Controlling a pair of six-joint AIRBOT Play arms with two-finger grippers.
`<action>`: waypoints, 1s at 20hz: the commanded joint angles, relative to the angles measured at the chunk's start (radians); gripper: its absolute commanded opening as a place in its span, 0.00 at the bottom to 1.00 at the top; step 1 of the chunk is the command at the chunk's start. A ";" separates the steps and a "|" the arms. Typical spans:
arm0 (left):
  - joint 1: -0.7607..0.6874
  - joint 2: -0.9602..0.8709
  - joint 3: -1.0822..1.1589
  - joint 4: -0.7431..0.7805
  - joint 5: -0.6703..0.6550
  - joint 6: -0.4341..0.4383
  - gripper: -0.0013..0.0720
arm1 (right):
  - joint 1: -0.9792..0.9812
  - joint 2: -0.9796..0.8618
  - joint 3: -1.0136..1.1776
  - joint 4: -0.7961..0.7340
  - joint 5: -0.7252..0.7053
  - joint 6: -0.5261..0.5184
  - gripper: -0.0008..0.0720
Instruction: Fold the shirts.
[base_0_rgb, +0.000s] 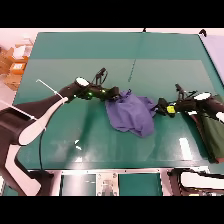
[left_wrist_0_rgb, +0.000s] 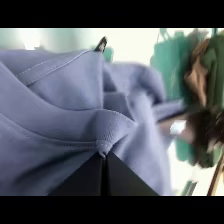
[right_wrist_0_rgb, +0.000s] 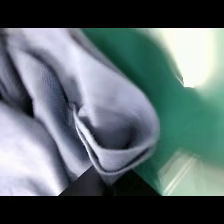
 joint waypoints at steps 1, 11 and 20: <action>0.104 0.049 0.001 0.202 -0.163 -0.113 0.05 | -0.149 0.008 0.039 -0.003 0.051 0.001 0.03; 0.268 0.623 0.283 0.221 -0.172 -0.064 0.05 | -0.301 0.203 0.566 0.493 0.282 -0.053 0.03; 0.268 0.855 0.629 0.694 -0.366 -0.194 0.05 | -0.358 0.407 1.056 0.384 0.306 0.002 0.03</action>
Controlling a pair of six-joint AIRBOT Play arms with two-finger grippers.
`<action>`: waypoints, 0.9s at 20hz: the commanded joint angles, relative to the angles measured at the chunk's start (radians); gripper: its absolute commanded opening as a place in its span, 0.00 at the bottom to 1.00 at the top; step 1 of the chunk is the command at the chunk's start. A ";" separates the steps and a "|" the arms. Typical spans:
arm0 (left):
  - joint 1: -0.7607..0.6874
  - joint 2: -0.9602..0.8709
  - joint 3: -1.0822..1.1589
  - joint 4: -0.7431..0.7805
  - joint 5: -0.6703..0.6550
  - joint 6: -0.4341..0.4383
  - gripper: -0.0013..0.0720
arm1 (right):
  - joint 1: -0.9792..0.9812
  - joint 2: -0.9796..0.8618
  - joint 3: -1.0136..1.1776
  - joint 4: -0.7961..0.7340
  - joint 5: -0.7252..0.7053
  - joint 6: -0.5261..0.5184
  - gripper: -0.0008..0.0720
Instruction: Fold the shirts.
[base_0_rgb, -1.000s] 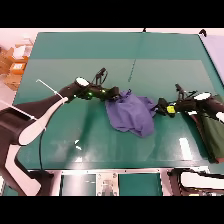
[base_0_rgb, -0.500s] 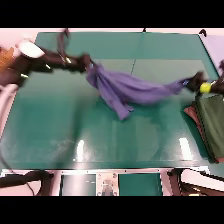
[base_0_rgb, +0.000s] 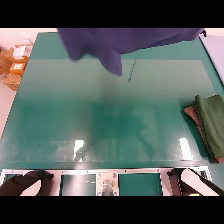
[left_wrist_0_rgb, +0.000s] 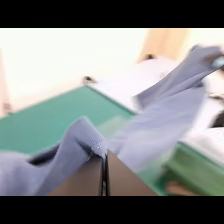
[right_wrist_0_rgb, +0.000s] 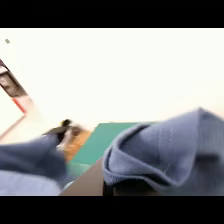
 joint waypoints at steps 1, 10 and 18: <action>0.001 0.047 0.043 0.321 -0.127 -0.107 0.05 | 0.000 0.045 0.069 -0.104 0.049 0.039 0.03; 0.001 -0.047 -0.509 0.400 -0.004 -0.041 0.05 | 0.289 0.030 -0.663 -0.312 -0.079 0.021 0.03; 0.001 -0.511 -0.630 0.312 0.388 -0.042 0.06 | 0.416 -0.352 -0.975 -0.309 -0.688 -0.031 0.04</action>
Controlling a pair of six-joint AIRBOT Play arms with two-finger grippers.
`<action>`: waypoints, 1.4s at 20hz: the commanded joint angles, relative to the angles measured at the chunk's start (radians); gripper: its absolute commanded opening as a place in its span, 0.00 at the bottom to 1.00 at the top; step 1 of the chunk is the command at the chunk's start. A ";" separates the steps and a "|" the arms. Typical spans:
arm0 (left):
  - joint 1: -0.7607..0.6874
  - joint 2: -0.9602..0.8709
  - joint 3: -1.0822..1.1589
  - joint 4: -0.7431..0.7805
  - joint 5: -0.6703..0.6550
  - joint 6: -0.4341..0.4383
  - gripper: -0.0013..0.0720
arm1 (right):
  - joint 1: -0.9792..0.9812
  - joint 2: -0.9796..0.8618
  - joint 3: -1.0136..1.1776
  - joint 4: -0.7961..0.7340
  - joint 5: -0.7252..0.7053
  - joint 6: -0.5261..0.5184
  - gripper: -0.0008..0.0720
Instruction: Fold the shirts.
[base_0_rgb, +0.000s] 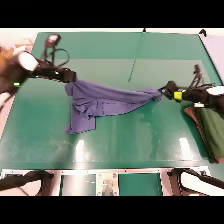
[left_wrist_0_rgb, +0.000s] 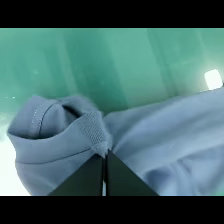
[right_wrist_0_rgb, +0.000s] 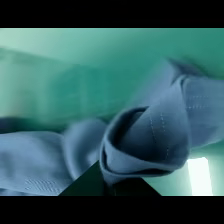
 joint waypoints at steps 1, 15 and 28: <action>0.001 -0.152 0.049 -0.045 0.108 0.003 0.36 | 0.013 -0.165 0.032 -0.003 -0.143 -0.011 0.03; 0.245 -0.153 0.158 -0.131 -0.642 -0.045 0.64 | -0.202 -0.187 0.297 -0.161 0.385 -0.036 0.72; 0.132 -0.161 -0.097 -0.360 -0.322 0.074 0.64 | -0.172 -0.341 0.173 -0.114 0.188 -0.032 0.68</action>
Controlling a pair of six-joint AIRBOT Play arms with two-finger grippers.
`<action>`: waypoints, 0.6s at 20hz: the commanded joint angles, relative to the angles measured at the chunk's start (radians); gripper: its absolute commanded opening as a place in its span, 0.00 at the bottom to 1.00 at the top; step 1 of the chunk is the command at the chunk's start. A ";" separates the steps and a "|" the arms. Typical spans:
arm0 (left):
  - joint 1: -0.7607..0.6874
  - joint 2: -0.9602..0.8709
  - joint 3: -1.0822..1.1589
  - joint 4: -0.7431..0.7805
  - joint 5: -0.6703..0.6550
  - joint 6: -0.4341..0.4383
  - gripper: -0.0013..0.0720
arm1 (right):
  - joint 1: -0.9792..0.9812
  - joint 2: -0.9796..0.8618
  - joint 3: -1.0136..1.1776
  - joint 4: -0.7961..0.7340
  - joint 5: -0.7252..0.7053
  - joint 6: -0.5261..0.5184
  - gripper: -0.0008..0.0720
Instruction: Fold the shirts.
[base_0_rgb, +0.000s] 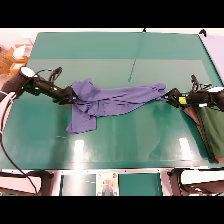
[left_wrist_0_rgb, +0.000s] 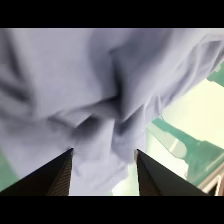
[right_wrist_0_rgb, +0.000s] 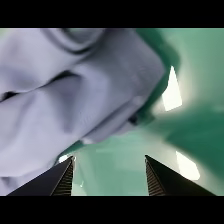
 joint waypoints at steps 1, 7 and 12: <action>-0.050 -0.001 -0.009 -0.006 0.105 0.010 0.64 | 0.004 -0.066 0.001 0.051 -0.024 0.002 0.64; -0.084 -0.001 -0.009 -0.026 0.233 0.011 0.38 | 0.003 -0.098 0.048 0.097 -0.008 -0.003 0.03; -0.084 -0.001 -0.005 -0.025 0.266 0.011 0.05 | 0.002 -0.005 0.142 0.095 0.177 -0.027 0.03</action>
